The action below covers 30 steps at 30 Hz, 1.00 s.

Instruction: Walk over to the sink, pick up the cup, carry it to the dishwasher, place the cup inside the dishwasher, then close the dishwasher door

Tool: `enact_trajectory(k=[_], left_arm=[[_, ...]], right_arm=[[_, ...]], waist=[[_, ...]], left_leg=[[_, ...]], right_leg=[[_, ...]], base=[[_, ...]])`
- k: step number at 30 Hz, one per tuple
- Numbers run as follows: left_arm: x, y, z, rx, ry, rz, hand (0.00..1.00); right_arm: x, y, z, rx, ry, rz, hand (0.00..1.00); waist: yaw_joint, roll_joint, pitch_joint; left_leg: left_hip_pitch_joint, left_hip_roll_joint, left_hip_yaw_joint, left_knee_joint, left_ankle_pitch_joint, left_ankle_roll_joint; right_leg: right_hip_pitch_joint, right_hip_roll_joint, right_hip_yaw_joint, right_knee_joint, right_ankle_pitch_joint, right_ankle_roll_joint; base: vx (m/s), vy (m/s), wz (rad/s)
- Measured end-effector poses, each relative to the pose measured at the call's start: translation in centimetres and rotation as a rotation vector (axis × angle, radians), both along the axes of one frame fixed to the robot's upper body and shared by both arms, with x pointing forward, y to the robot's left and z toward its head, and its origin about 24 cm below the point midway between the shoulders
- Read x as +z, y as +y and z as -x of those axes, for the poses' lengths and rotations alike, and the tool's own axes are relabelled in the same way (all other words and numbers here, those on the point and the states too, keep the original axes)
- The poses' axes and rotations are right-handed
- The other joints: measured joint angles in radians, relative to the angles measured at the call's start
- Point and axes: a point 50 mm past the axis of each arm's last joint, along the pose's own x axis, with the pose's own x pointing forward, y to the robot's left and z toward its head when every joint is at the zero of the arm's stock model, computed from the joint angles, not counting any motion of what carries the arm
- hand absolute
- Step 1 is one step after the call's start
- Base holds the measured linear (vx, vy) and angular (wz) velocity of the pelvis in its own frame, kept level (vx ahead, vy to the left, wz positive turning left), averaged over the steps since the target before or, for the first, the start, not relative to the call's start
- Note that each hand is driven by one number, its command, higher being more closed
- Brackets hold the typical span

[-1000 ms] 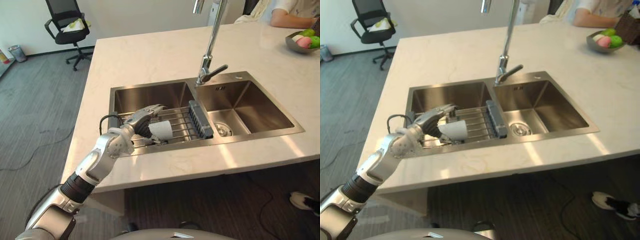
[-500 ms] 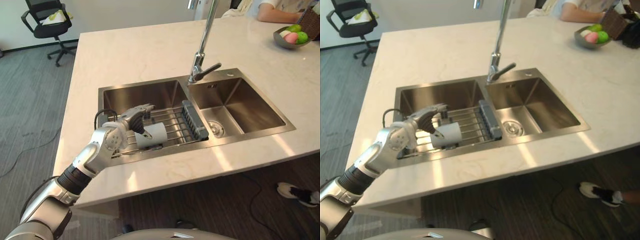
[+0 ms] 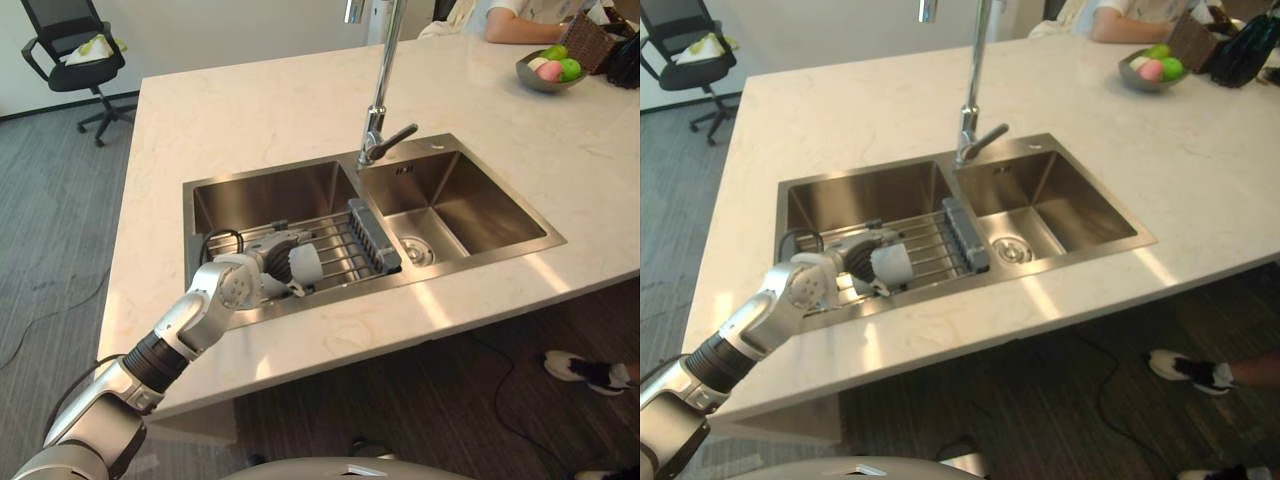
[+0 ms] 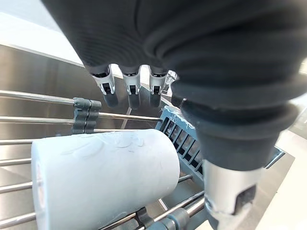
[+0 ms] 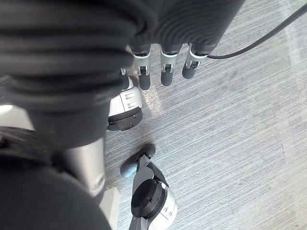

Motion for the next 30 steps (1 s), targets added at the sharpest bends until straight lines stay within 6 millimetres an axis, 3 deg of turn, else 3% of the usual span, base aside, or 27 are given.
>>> enact_trajectory(k=[14, 30], left_arm=[[-2.7, 0.0, -0.2, 0.119, 0.004, 0.043, 0.00], [-3.1, 0.2, -0.5, 0.166, 0.022, 0.049, 0.00]], right_arm=[[0.2, -0.5, -1.9, 0.019, -0.068, 0.017, 0.00], [0.2, -0.7, -1.9, 0.020, -0.067, 0.022, 0.00]], waist=[[-0.007, 0.002, 0.000], [-0.014, 0.014, -0.002]], left_leg=[[0.000, 0.004, 0.010, 0.000, -0.010, -0.012], [0.004, 0.012, 0.022, 0.000, -0.014, -0.017]], right_leg=[[0.003, 0.007, -0.001, -0.009, 0.000, -0.001], [0.002, 0.013, 0.004, -0.010, -0.002, -0.004]], base=[[0.03, -0.010, -0.01], [0.00, -0.007, -0.01]])
